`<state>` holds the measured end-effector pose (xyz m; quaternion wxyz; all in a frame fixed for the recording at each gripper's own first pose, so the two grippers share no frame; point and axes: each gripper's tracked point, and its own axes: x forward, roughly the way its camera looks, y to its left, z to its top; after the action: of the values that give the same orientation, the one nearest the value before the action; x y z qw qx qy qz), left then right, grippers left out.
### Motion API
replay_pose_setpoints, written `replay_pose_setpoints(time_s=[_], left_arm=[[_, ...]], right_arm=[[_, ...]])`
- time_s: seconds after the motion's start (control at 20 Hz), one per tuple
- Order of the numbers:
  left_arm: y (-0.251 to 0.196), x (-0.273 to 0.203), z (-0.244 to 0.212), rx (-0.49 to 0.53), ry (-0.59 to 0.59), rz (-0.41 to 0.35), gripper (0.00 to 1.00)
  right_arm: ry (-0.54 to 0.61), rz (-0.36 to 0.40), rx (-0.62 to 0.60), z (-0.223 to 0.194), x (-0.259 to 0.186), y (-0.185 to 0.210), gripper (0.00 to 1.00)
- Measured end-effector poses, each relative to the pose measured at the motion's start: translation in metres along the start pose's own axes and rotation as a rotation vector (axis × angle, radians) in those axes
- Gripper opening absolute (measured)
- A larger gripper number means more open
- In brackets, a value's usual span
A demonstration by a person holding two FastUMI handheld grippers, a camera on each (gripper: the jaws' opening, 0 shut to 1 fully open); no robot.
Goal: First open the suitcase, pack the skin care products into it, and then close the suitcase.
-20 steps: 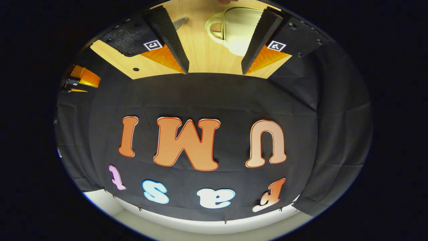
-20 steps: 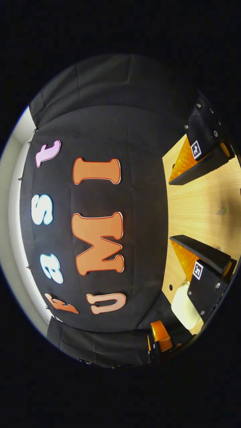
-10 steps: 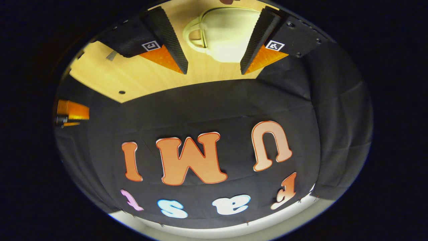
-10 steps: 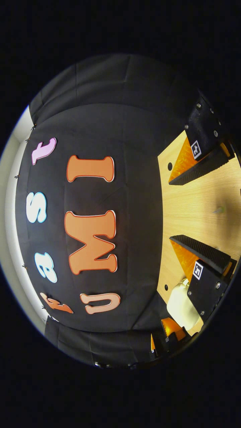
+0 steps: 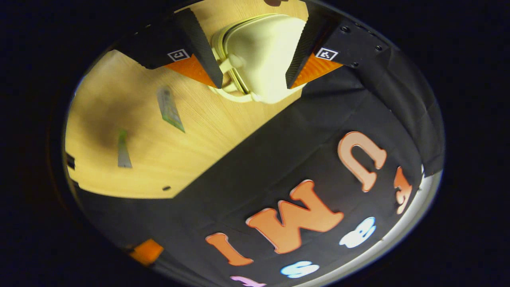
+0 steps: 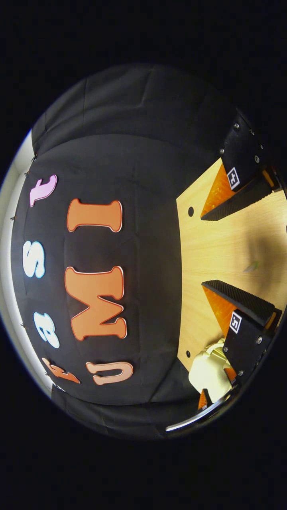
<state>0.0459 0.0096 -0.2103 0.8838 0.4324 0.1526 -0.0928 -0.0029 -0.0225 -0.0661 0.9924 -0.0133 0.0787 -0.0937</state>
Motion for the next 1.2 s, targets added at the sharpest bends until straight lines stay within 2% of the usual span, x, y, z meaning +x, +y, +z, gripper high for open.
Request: replay_pose_setpoints(time_s=[0.15,0.3,0.55,0.75,0.85,0.9,1.0,1.1,1.15,1.2], left_arm=[[-0.020,0.012,-0.014,0.169,0.032,-0.011,0.98],[-0.029,0.031,-0.017,0.288,0.055,-0.012,0.98],[-0.034,0.060,-0.039,0.359,0.147,-0.028,0.98],[-0.033,0.085,-0.039,0.411,0.168,-0.030,0.98],[-0.037,0.095,-0.040,0.435,0.173,-0.058,0.98],[-0.044,0.099,-0.041,0.437,0.178,-0.099,0.97],[-0.048,0.104,-0.045,0.465,0.195,-0.097,0.59],[-0.055,0.114,-0.055,0.472,0.230,-0.118,0.56],[-0.059,0.117,-0.064,0.490,0.263,-0.121,0.36],[-0.060,0.113,-0.061,0.506,0.270,-0.133,0.23]], right_arm=[[0.040,-0.027,0.003,-0.014,-0.001,-0.018,0.95],[0.064,-0.052,0.014,-0.023,-0.001,-0.032,0.95],[0.071,-0.079,0.003,-0.024,0.000,-0.047,0.95],[0.086,-0.091,0.003,-0.027,0.003,-0.050,0.95],[0.091,-0.095,0.003,-0.028,0.006,-0.050,0.95],[0.092,-0.098,0.001,-0.028,0.006,-0.051,0.95],[0.090,-0.105,-0.002,-0.026,0.006,-0.052,0.95],[0.084,-0.114,-0.003,-0.023,0.006,-0.053,0.95],[0.083,-0.117,-0.002,-0.023,0.005,-0.052,0.95],[0.082,-0.119,0.000,-0.022,0.004,-0.053,0.95]])
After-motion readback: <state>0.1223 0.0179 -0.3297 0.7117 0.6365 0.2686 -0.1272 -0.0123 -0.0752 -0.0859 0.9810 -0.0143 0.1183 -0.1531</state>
